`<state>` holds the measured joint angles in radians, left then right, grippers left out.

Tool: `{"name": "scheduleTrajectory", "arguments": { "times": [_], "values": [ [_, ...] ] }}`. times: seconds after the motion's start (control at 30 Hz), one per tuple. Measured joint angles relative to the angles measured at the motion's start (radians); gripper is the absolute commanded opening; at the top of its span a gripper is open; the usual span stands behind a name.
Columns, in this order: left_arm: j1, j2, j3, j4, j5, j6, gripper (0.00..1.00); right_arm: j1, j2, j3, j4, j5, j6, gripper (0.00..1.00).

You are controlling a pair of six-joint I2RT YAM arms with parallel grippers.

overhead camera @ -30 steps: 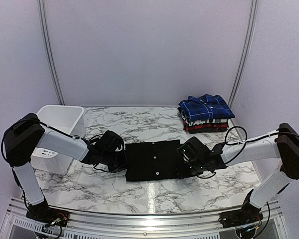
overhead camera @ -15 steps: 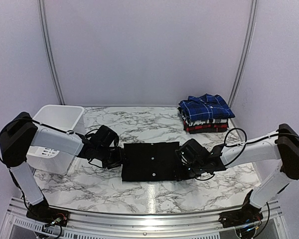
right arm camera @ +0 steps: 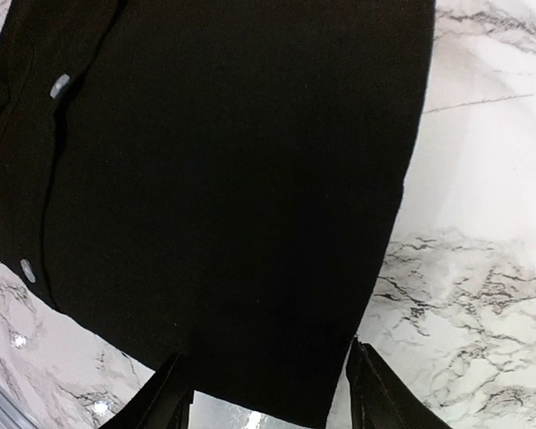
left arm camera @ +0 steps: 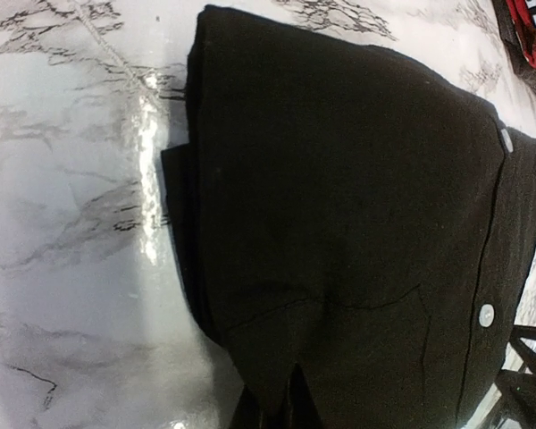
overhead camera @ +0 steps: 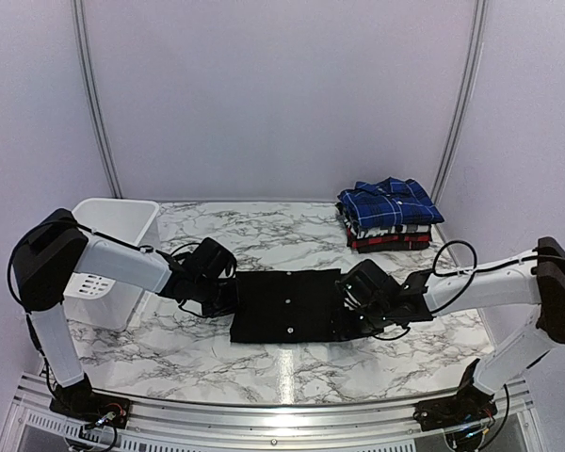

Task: Fold and stack the long sleeve shirts
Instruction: Pick up the square-folded shirt from the center of the board.

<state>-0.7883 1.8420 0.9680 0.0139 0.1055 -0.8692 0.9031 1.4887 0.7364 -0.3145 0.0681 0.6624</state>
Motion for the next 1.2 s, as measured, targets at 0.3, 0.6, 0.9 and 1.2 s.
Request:
{"name": "scheduleTrajectory", "arguments": {
  "times": [0.3,0.6,0.9,1.2],
  "values": [
    [0.007,-0.058,0.0,-0.117,-0.02,0.042,0.0,-0.113,-0.059,0.02,0.026,-0.016,-0.007,0.49],
    [0.082,-0.208,0.008,-0.279,0.019,0.159,0.0,-0.115,0.081,0.054,0.14,-0.091,-0.008,0.41],
    [0.121,-0.271,0.018,-0.382,0.055,0.241,0.0,-0.064,0.274,0.18,0.209,-0.113,0.005,0.28],
    [0.228,-0.376,0.069,-0.505,0.055,0.338,0.0,-0.005,0.379,0.295,0.229,-0.105,0.019,0.29]
  ]
}}
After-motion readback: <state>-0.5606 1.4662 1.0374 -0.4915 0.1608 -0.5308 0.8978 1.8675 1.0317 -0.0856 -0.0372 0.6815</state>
